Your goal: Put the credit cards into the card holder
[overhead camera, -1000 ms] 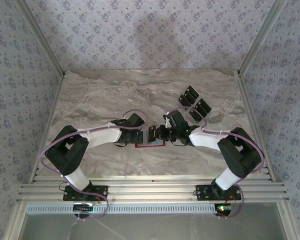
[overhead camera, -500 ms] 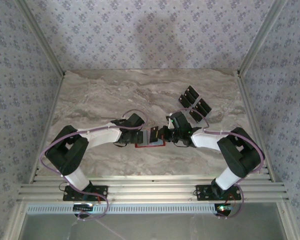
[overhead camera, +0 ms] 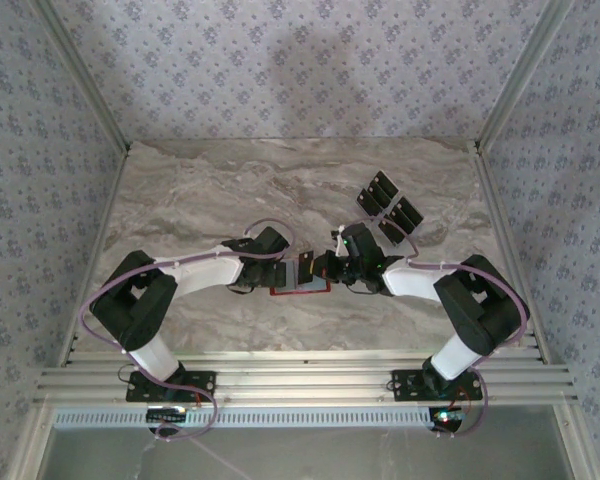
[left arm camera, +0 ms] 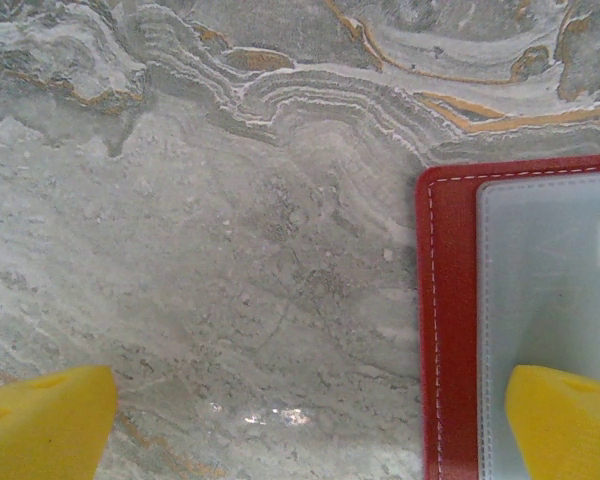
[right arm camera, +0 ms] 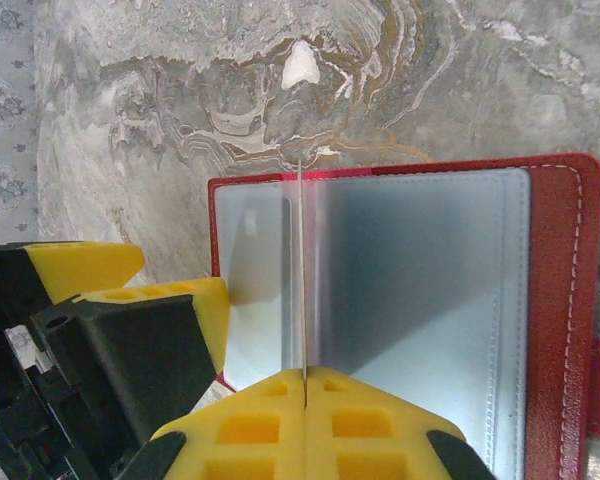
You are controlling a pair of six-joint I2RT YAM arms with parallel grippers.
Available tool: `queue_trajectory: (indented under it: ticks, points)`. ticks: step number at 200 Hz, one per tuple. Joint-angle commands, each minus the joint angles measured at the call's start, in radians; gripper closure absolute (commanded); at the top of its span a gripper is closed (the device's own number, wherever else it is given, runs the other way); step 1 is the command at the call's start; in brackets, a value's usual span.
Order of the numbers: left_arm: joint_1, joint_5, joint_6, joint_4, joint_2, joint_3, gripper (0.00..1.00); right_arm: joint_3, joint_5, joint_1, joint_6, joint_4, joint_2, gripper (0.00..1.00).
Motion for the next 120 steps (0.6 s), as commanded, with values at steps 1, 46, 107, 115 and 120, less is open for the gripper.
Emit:
queue_trajectory:
  ticks: [1,46,107,115,120]
  points:
    - [-0.006,-0.029,-0.002,-0.079,0.005,-0.019,0.0,-0.002,-0.024,0.008,0.014,0.017,-0.002,1.0]
    - [-0.006,-0.029,-0.002,-0.079,0.005,-0.018,0.0,-0.006,-0.026,0.013,0.02,0.025,0.007,1.0]
    - [-0.006,-0.029,-0.002,-0.081,0.004,-0.019,0.0,-0.033,-0.03,0.011,0.02,0.049,0.034,1.0]
    - [-0.007,-0.029,-0.002,-0.082,0.002,-0.019,0.0,-0.037,-0.032,0.009,0.02,0.052,0.039,1.0]
    - [-0.007,-0.029,-0.002,-0.082,0.003,-0.018,0.0,-0.042,-0.032,0.009,0.02,0.056,0.041,1.0]
